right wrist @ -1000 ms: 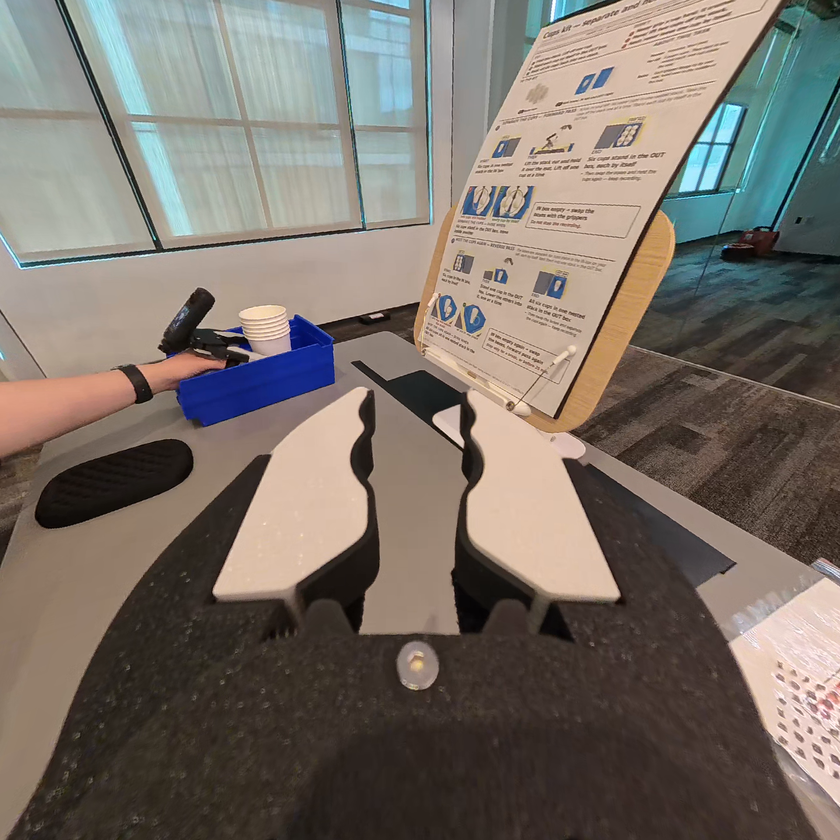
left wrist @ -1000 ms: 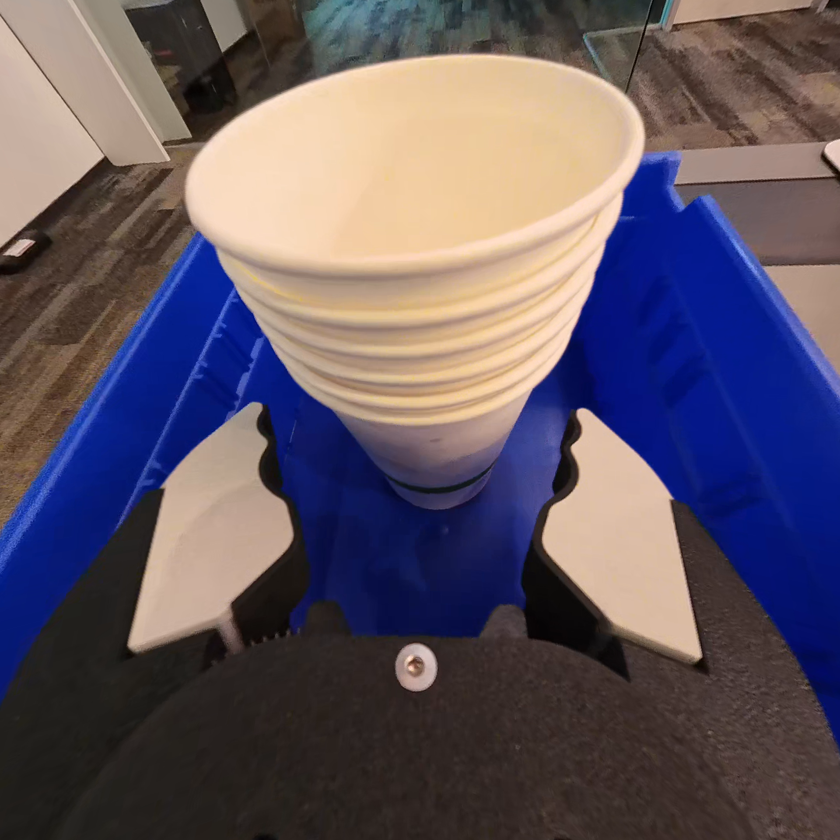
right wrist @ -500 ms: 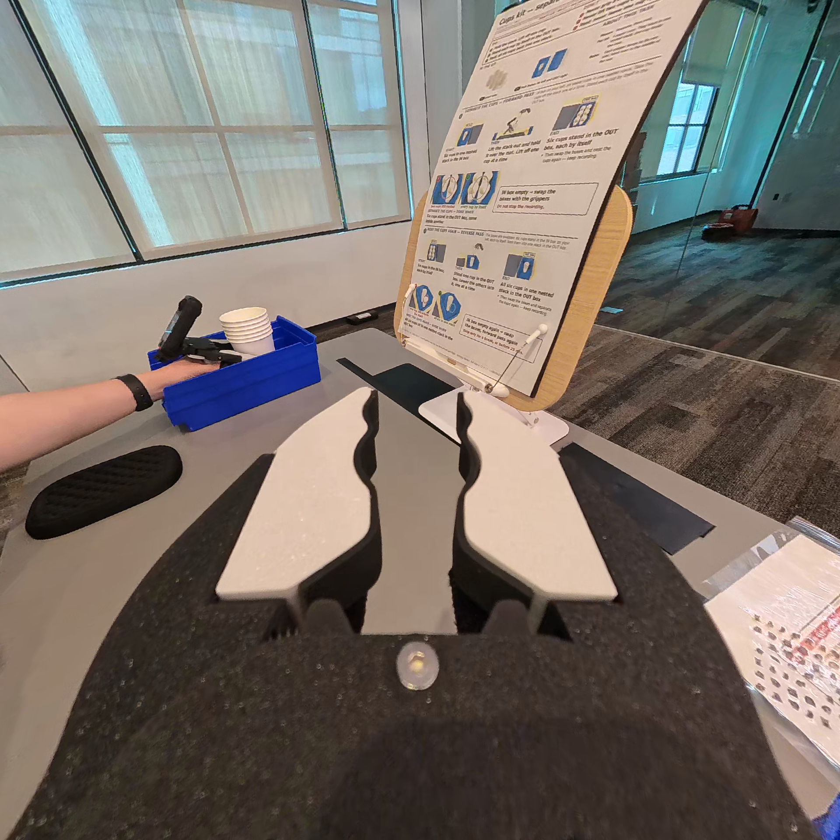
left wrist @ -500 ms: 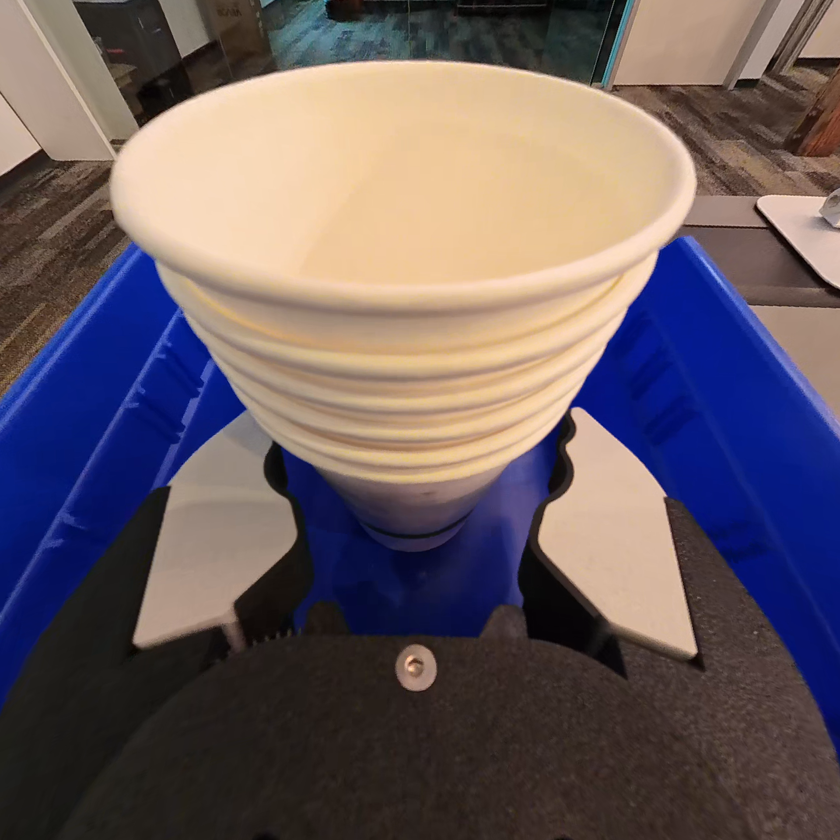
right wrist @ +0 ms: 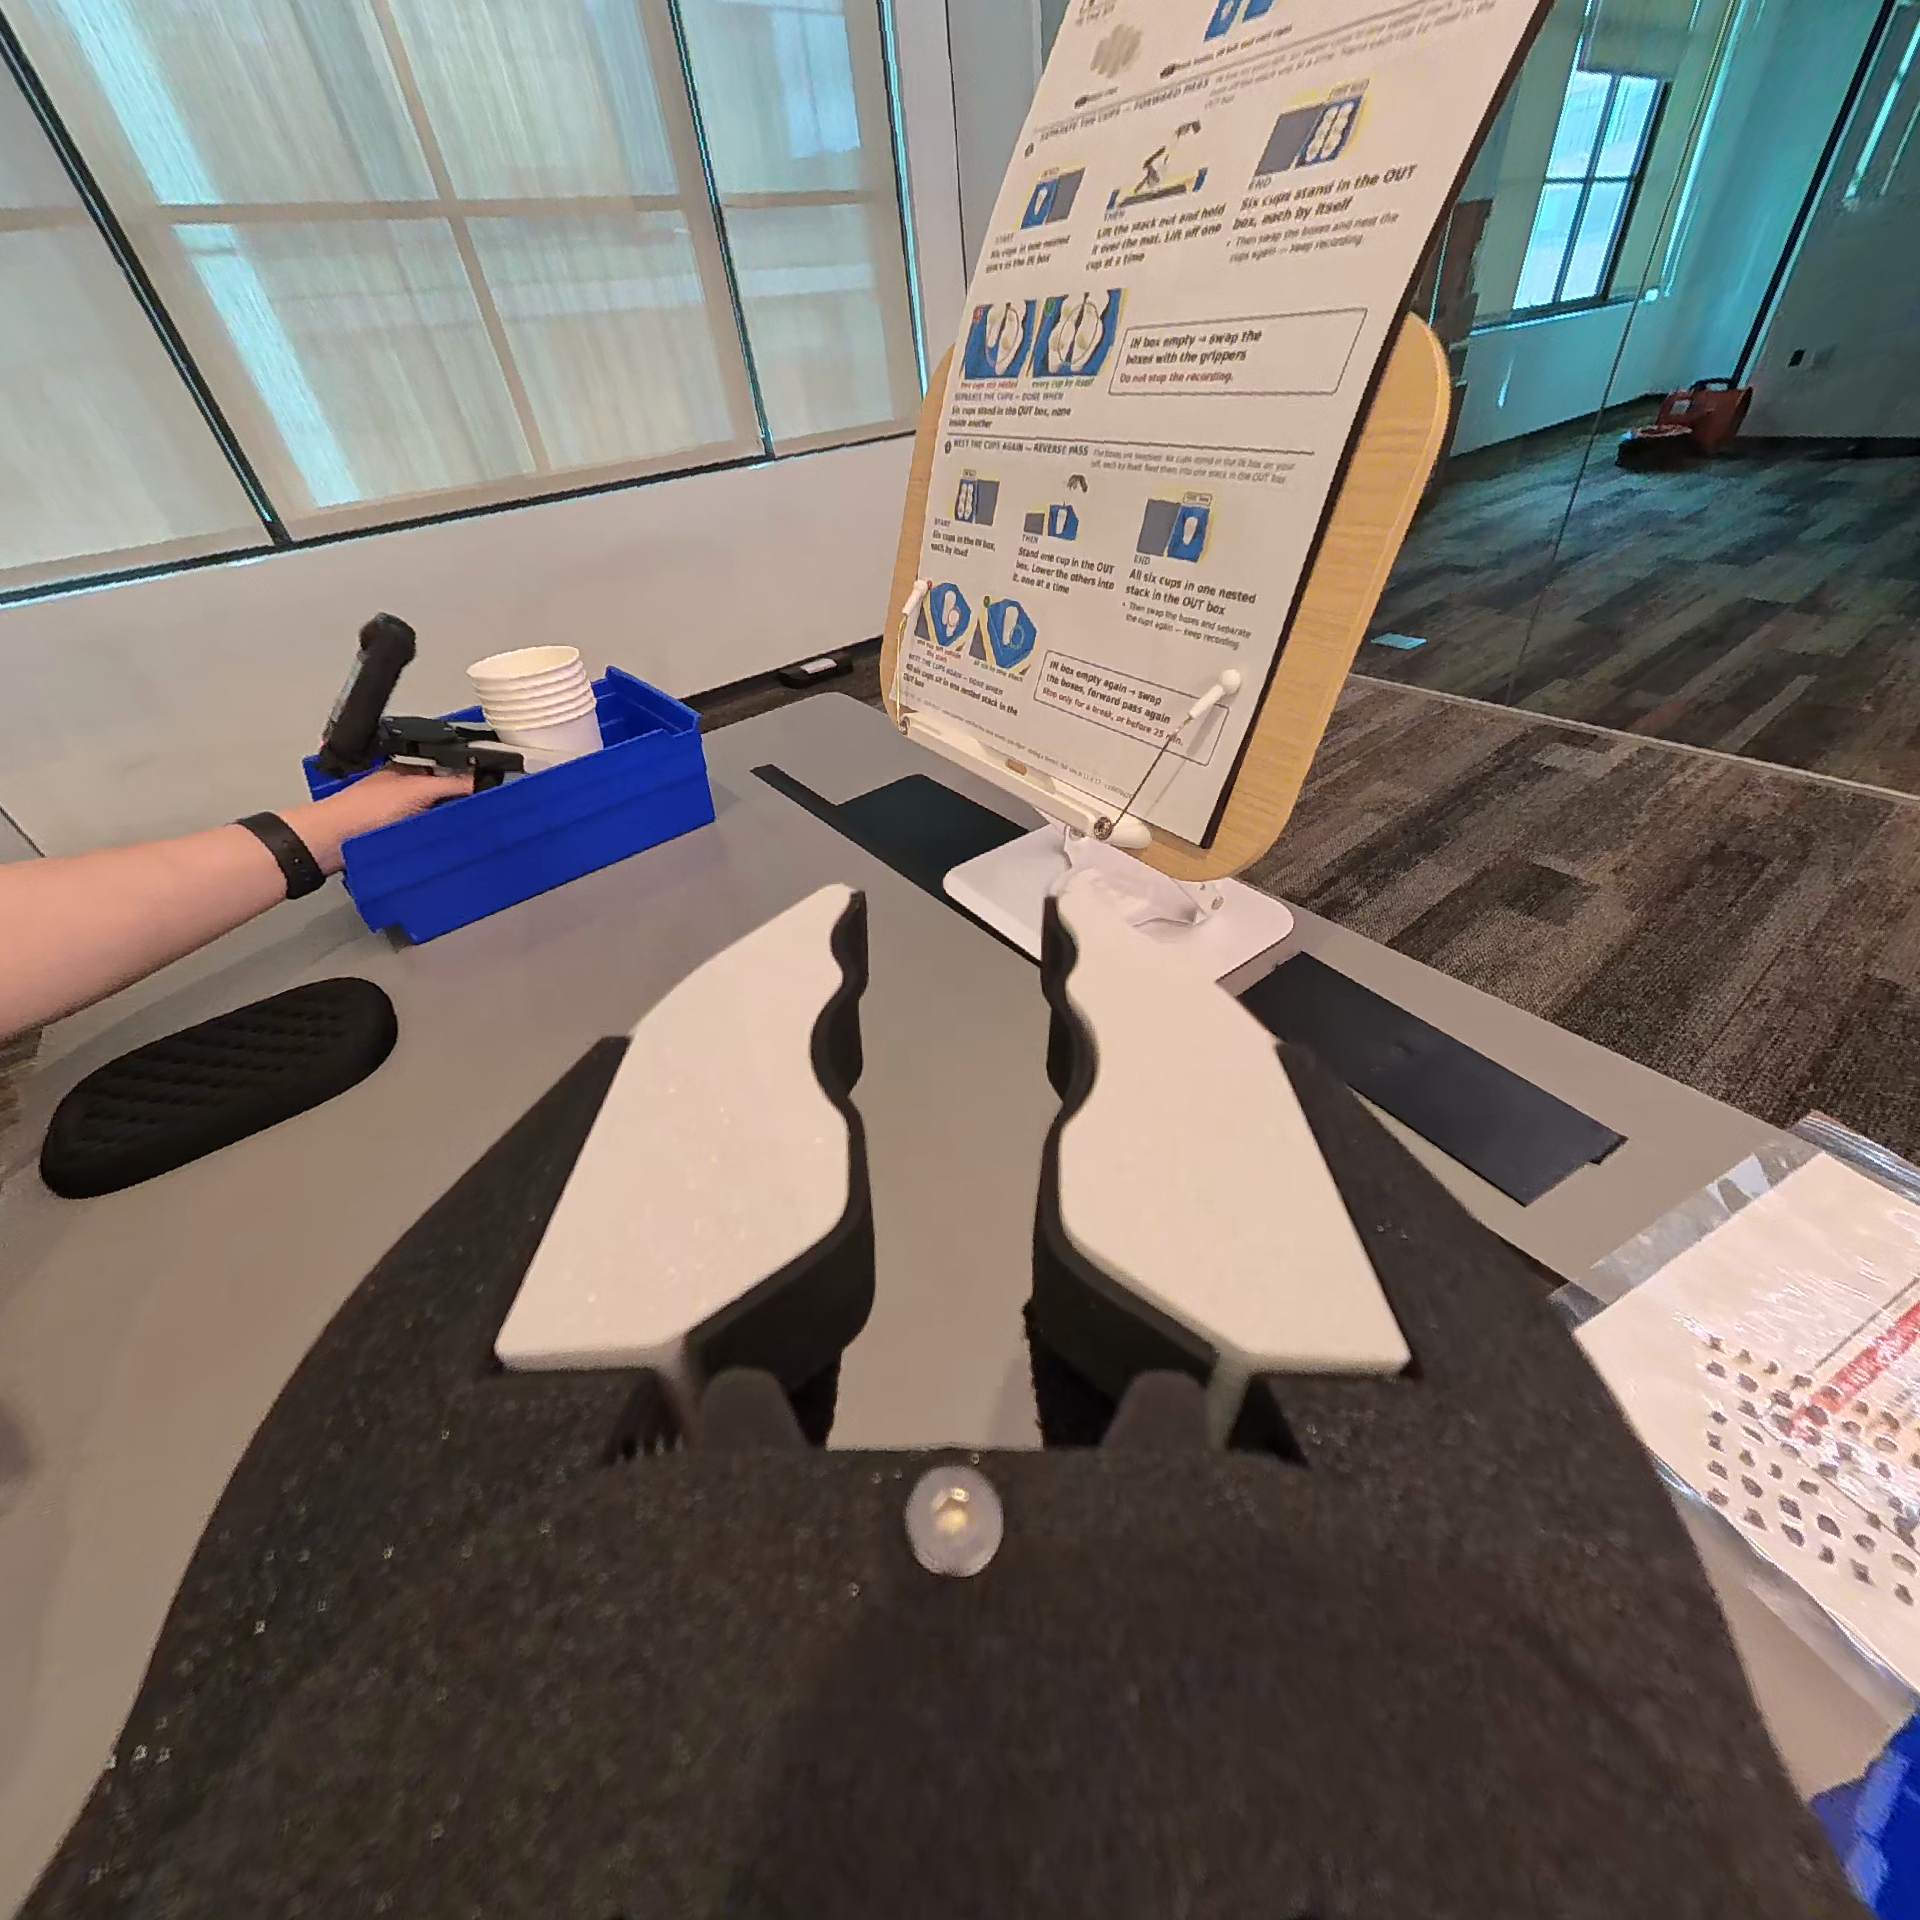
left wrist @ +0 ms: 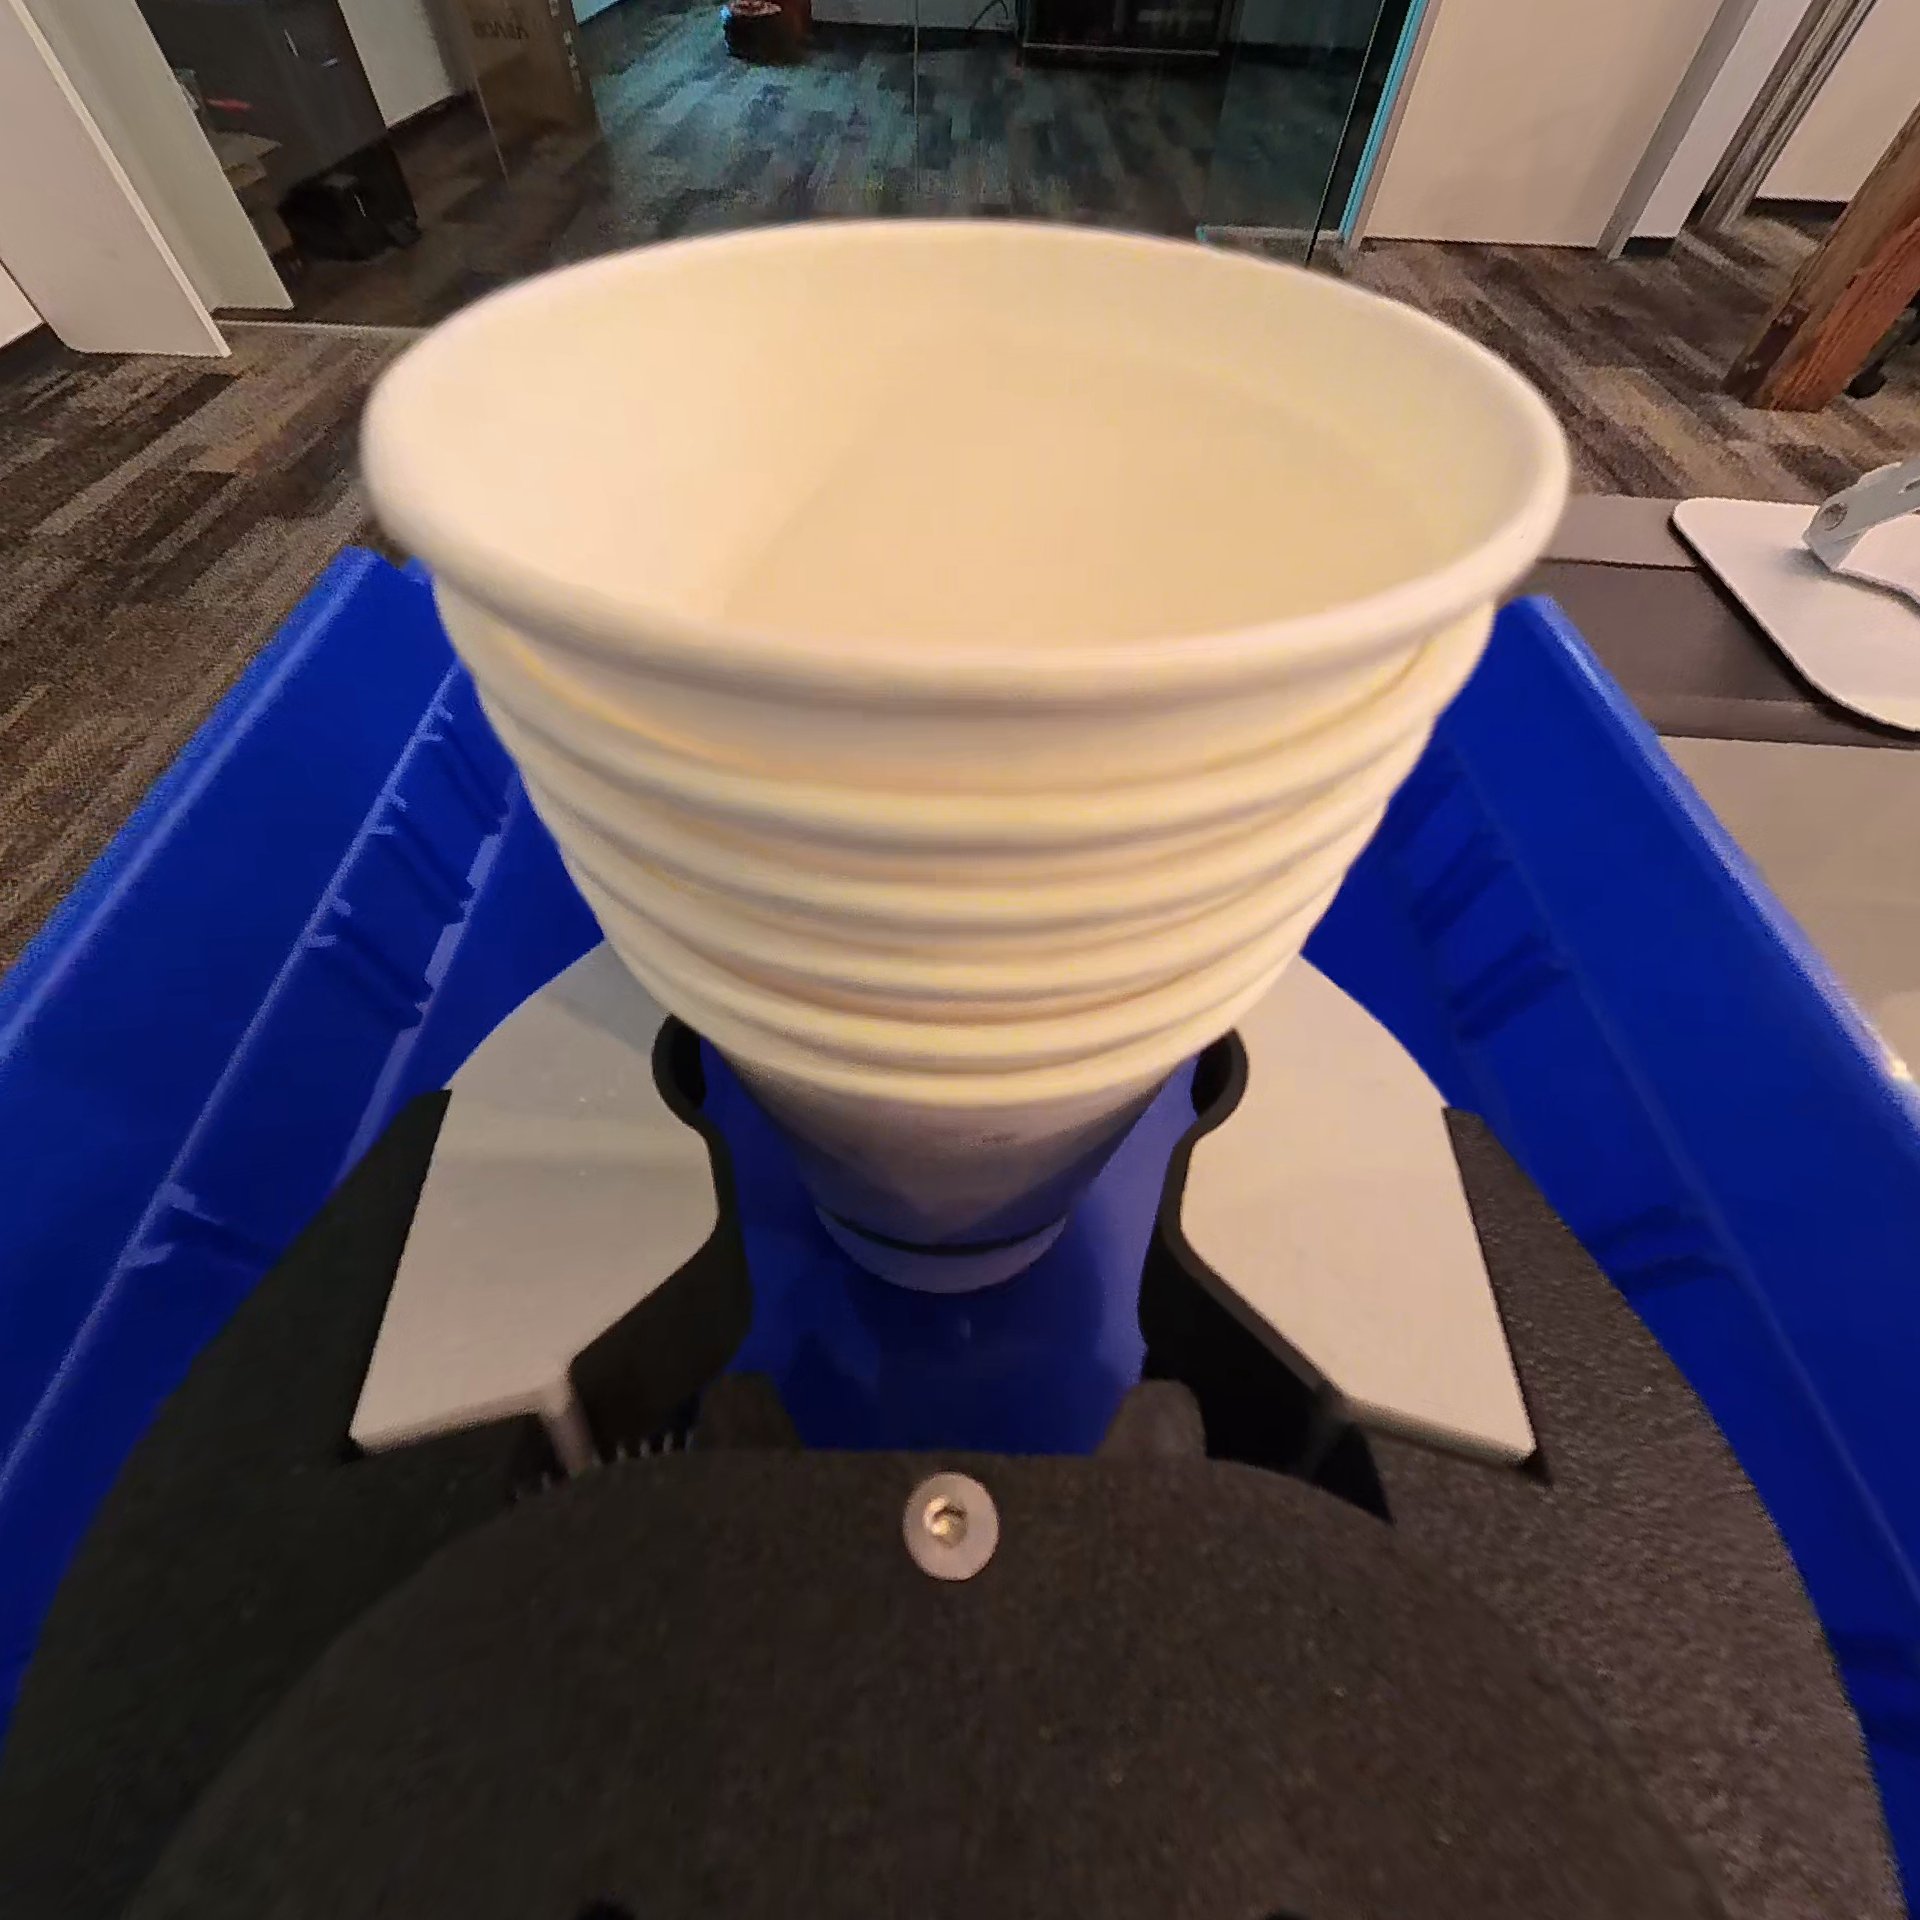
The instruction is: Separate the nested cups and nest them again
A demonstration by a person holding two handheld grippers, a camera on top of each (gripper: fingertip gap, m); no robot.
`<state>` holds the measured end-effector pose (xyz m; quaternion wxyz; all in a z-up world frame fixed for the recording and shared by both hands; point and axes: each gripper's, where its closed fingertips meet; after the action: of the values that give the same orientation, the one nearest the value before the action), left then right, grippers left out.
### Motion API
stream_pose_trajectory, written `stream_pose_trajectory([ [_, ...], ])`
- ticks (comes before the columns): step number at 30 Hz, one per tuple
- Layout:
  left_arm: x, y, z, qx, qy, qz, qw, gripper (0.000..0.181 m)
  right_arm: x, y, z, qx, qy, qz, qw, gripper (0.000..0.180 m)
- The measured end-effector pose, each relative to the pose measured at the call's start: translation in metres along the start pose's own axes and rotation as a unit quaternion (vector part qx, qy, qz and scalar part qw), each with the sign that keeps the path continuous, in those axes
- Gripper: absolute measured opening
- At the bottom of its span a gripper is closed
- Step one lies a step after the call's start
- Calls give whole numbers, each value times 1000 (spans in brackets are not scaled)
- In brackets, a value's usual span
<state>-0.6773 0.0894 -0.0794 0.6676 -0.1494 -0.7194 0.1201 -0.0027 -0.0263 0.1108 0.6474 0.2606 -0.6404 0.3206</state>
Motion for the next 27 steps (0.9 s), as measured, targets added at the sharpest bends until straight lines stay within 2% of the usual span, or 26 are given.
stream_pose_trajectory([
  [10, 10, -20, -3, -17, 9, -17, 1000, 93, -14, 11, -2, 9, 11, 23, 1000, 31],
  [15, 43, -50, -23, -43, 48, -73, 995, 93, -19, 15, -1, 13, 12, 33, 999, 31],
  [21, 104, -111, -75, -93, 102, -144, 980, 93, -23, 26, 8, 24, 1, 50, 998, 31],
  [27, 139, -160, -168, -197, 114, -169, 959, 93, -28, 40, 20, 36, -16, 71, 997, 31],
])
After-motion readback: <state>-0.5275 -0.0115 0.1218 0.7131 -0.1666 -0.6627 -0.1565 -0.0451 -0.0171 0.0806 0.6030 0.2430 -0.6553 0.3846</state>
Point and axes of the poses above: each gripper's, where its closed fingertips meet, y out along the fingers, x out of its top, z = x × y across the jaws, and after that the axes turned 3 degrees about -y, right-handed
